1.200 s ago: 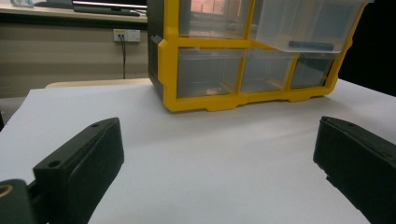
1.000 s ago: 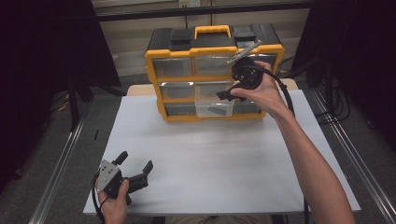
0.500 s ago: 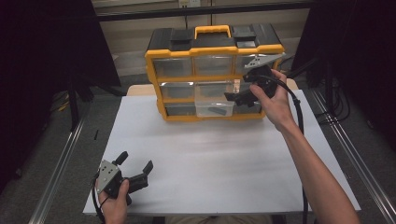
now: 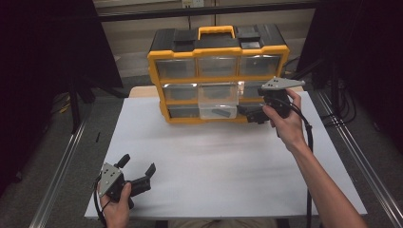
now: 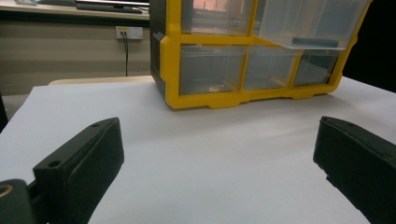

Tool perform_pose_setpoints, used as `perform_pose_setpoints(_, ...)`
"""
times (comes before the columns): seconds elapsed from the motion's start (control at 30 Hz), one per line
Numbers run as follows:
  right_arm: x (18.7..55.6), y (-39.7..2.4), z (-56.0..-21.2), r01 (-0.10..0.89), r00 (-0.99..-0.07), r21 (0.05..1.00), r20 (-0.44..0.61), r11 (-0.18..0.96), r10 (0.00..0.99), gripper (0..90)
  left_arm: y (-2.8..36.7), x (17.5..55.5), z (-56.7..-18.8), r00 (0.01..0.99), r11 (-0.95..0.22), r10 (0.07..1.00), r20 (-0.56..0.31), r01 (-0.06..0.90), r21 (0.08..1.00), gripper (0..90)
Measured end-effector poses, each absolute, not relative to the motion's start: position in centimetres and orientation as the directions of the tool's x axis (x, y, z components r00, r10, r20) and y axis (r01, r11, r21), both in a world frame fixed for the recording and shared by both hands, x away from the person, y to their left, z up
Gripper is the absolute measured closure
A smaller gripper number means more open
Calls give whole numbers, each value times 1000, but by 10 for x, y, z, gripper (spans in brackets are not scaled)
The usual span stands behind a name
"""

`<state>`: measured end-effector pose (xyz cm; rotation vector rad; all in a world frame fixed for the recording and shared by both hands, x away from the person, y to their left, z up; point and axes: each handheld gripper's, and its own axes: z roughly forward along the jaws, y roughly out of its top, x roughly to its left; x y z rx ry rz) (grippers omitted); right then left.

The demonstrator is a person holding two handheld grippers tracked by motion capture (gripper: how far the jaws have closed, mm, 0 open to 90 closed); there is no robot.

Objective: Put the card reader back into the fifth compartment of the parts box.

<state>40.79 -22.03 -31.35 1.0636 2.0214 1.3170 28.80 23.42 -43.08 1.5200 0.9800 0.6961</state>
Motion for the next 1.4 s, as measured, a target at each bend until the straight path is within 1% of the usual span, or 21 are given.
perform_pose_setpoints(0.37,384,-235,-342,299,-493,941,7,161,870,14,234,287,-430,474,-6,876,-92,202,979,20)
perform_pose_setpoints(0.73,356,-245,-370,271,-439,957,27,103,898,13,234,286,-430,474,-4,876,-93,201,980,19)
perform_pose_setpoints(1.2,322,-265,-401,256,-371,965,36,65,928,13,234,286,-430,477,-1,874,-97,200,980,19)
perform_pose_setpoints(1.4,309,-274,-409,238,-334,970,28,56,942,9,234,285,-429,475,0,875,-96,198,980,19)
